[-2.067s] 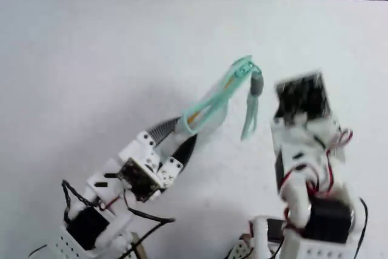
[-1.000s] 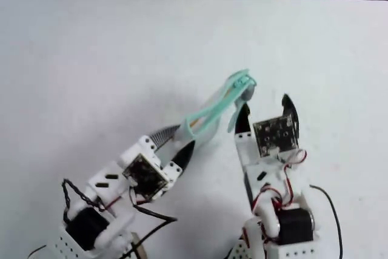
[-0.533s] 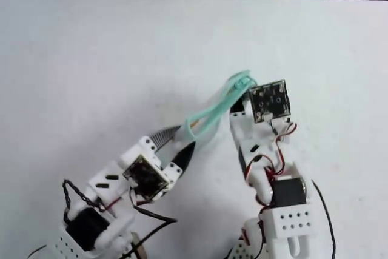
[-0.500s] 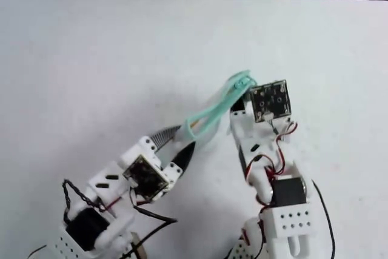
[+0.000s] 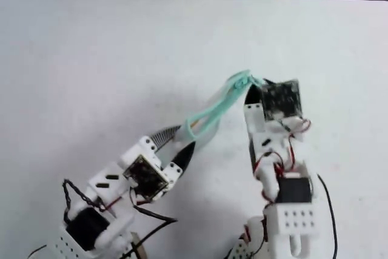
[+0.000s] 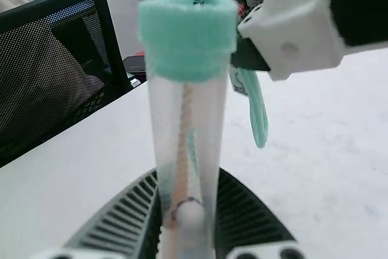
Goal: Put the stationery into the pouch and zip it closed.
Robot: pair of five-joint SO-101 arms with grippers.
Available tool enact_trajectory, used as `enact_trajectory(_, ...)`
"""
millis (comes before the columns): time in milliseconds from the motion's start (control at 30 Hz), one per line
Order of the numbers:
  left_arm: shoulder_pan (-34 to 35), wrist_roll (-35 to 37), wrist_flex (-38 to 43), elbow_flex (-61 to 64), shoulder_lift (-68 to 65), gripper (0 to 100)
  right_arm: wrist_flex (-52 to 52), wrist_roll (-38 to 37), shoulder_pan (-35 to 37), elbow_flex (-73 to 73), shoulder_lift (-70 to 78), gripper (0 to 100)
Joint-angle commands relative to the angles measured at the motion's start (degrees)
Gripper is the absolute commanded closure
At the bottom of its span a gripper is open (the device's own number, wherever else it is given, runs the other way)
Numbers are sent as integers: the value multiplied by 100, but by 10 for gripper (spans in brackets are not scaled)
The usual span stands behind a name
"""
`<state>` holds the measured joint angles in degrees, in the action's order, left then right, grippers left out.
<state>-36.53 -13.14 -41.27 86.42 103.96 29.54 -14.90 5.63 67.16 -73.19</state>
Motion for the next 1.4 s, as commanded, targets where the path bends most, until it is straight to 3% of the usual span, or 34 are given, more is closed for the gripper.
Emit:
enact_trajectory(0,-57,0,35,-35,22,976,505,-9,92,-510,-1024,980)
enact_trajectory(433,-57,0,35,-26,22,976,2457,-9,1613,-1793,-1508,981)
enact_trajectory(667,-57,0,35,-9,22,976,2897,-53,2026,-1925,-1508,981)
enact_trajectory(800,-31,0,158,18,22,976,3178,-167,2615,-2154,-1473,981)
enact_trajectory(1000,-22,-26,870,519,22,977,3873,-536,3424,-2989,-462,981)
enact_trajectory(1200,-22,-18,905,545,22,977,4734,-545,4075,-4035,532,980)
enact_trajectory(1367,-22,-18,897,536,22,977,5077,-545,4330,-4044,796,980)
